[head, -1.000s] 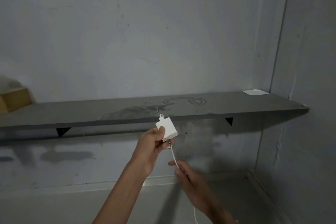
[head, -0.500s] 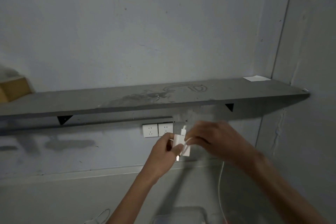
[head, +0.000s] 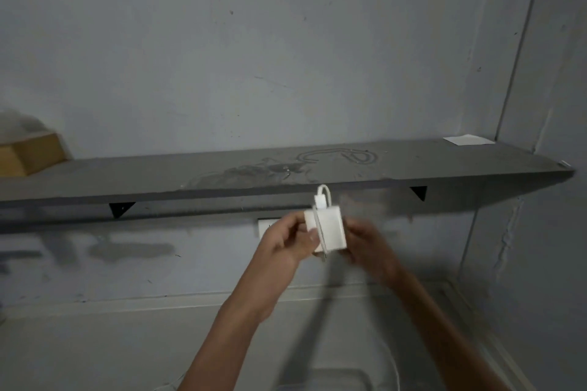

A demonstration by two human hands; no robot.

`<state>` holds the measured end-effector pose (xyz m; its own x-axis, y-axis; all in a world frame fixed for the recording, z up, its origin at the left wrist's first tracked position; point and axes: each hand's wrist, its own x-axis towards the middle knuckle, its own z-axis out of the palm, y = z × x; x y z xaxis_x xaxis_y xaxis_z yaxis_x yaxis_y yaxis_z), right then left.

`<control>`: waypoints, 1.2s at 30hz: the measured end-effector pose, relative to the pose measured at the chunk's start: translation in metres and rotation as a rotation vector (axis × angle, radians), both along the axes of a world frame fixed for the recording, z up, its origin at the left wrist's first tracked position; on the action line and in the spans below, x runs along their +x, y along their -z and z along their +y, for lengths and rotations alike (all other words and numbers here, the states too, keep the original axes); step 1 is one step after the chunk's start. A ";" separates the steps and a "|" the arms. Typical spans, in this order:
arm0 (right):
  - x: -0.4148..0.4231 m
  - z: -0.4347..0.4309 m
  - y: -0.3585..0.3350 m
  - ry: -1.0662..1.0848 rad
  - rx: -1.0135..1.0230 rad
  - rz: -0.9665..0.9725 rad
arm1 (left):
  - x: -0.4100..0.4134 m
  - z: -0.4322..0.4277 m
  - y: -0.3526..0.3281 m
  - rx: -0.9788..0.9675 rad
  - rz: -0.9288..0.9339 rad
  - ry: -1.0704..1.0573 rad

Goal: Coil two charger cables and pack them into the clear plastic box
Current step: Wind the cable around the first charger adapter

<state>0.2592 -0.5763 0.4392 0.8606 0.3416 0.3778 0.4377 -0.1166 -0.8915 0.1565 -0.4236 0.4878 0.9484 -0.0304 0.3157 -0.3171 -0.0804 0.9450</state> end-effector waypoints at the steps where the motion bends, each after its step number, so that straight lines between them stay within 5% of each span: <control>1: -0.009 0.007 0.018 0.003 0.084 0.109 | 0.009 0.001 0.000 -0.062 0.017 -0.047; 7: -0.063 0.011 0.066 -0.028 0.023 0.130 | 0.063 0.025 0.017 -0.141 0.102 -0.280; 12: -0.055 -0.019 0.000 0.176 -0.545 -0.483 | 0.062 0.026 0.053 0.257 0.156 -0.266; 17: -0.015 -0.033 -0.061 0.161 -0.597 -0.882 | 0.038 0.007 0.056 0.372 0.071 -0.095; 25: 0.034 -0.026 -0.062 -0.131 -0.187 -0.443 | 0.017 0.013 0.017 0.289 -0.014 0.093; 31: 0.021 0.018 0.013 -0.009 0.149 0.109 | 0.035 0.016 0.009 -0.041 0.022 0.052; 36: -0.046 0.027 0.047 -0.017 0.102 0.130 | 0.063 0.020 0.006 -0.218 0.069 -0.140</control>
